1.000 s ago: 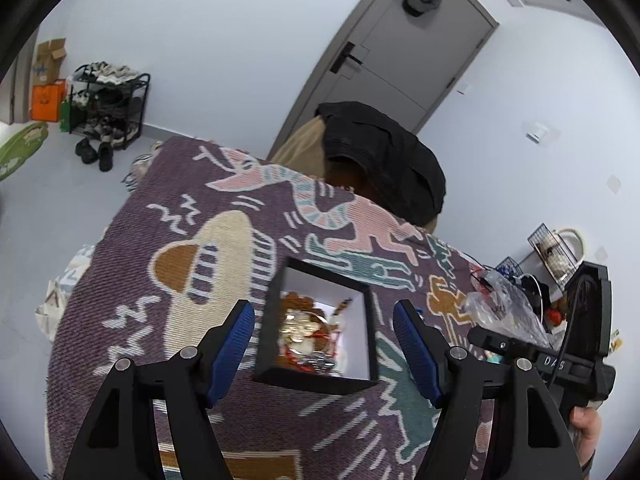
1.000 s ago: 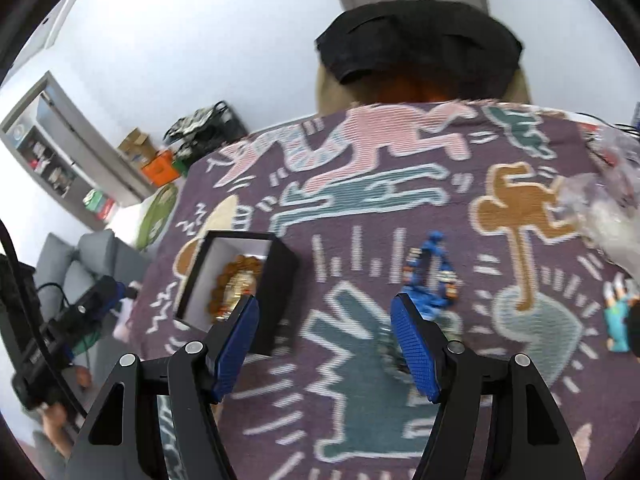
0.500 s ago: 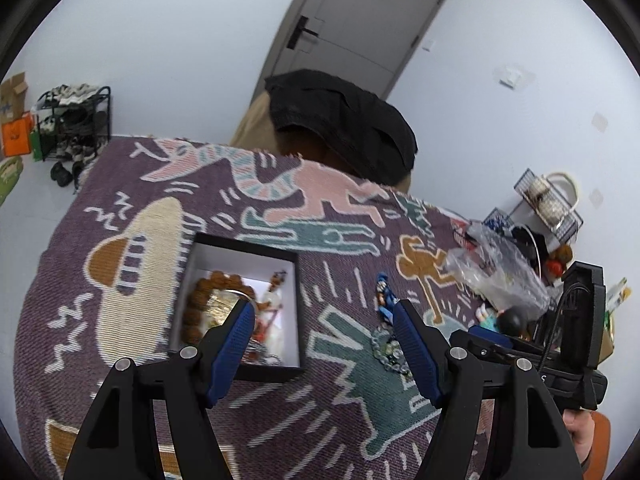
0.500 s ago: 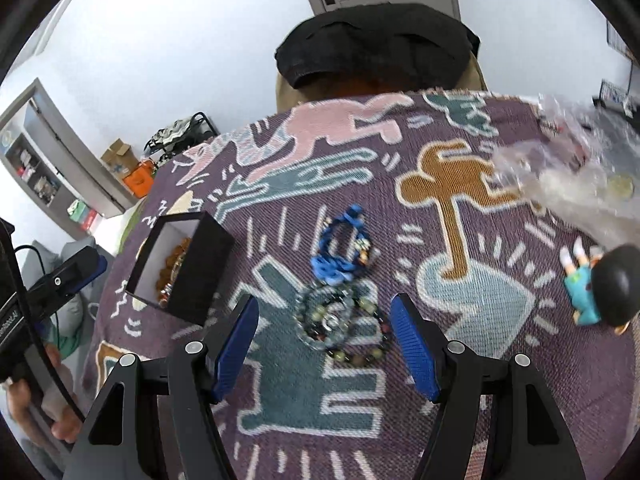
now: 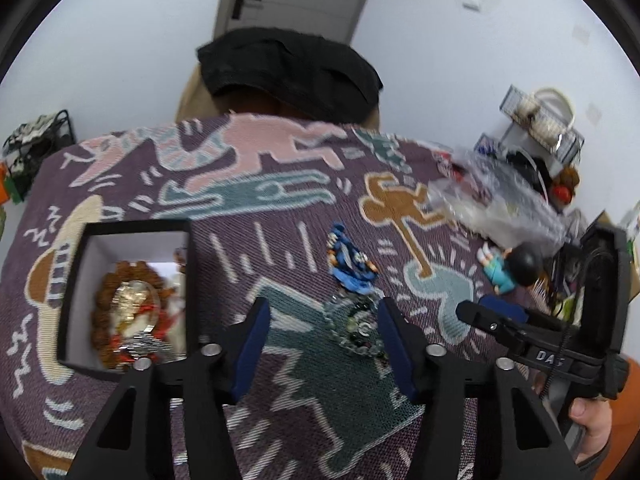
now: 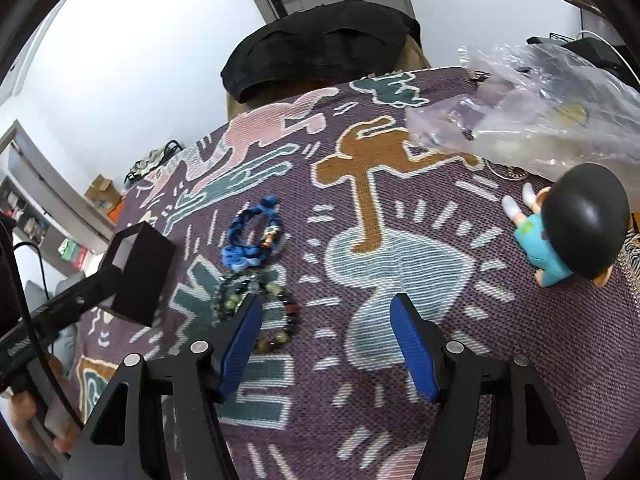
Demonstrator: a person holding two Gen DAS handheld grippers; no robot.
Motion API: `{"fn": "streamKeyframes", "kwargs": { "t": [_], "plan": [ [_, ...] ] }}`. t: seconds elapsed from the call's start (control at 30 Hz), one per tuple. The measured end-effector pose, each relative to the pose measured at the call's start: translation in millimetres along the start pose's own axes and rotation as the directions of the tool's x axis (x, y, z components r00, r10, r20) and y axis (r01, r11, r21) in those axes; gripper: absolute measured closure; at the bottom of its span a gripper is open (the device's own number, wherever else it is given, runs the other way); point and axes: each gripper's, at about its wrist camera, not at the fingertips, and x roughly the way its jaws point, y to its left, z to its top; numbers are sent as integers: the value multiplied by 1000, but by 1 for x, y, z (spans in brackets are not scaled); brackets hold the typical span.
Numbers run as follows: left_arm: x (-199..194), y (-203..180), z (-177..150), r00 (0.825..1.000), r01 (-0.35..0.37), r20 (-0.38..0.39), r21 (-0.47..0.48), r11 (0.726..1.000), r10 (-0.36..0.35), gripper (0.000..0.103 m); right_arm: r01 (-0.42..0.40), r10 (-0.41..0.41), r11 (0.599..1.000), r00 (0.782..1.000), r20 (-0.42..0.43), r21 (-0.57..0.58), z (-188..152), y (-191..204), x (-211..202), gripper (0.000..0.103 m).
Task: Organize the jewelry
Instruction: 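Move both tools to the dark green bead bracelet and grasp it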
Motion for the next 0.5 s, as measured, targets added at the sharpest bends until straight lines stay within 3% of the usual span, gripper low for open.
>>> {"fn": "streamKeyframes", "kwargs": {
  "t": [0.17, 0.5],
  "plan": [
    [24, -4, -1, 999, -22, -49, 6, 1000, 22, 65, -6, 6, 1000, 1000, -2, -17, -3, -3, 3, 48],
    [68, -4, -4, 990, -61, -128, 4, 998, 61, 73, -4, 3, 1000, 1000, -14, -25, -11, -2, 15, 50]
  ]
}}
